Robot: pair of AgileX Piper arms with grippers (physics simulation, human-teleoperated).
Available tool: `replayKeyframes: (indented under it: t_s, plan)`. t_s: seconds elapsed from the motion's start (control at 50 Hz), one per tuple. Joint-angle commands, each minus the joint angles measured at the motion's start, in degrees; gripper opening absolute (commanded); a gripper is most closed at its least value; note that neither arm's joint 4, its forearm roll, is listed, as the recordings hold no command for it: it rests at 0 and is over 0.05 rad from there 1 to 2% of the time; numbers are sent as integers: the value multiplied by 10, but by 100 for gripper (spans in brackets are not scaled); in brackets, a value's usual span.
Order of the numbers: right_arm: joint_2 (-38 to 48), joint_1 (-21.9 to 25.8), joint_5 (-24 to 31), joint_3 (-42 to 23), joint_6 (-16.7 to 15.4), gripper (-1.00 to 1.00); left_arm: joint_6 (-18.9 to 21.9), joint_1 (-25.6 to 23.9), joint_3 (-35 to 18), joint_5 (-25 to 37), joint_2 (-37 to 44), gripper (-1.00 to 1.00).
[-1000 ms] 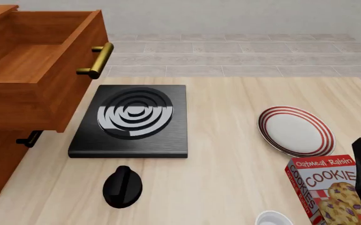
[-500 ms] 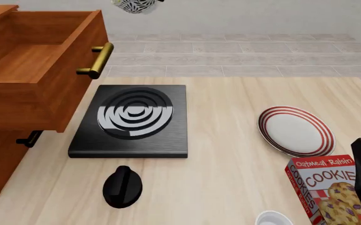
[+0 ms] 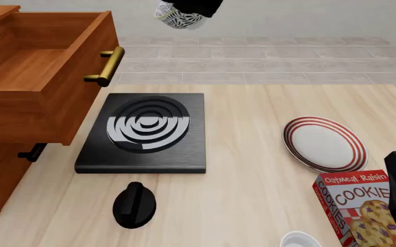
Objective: Pick the akita bowl in the top layer of the wooden cabinet and place it on the plate.
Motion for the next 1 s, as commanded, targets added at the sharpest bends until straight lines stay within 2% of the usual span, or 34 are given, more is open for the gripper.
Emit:
replayKeyframes:
  t_s: [0.02, 1.0]
  plan:
    - [0, 2, 0, 1, 0, 100, -1, -26, -2, -12, 12, -100]
    - [0, 3, -4, 2, 3, 100, 39, -63, 13, -58, 65, -100]
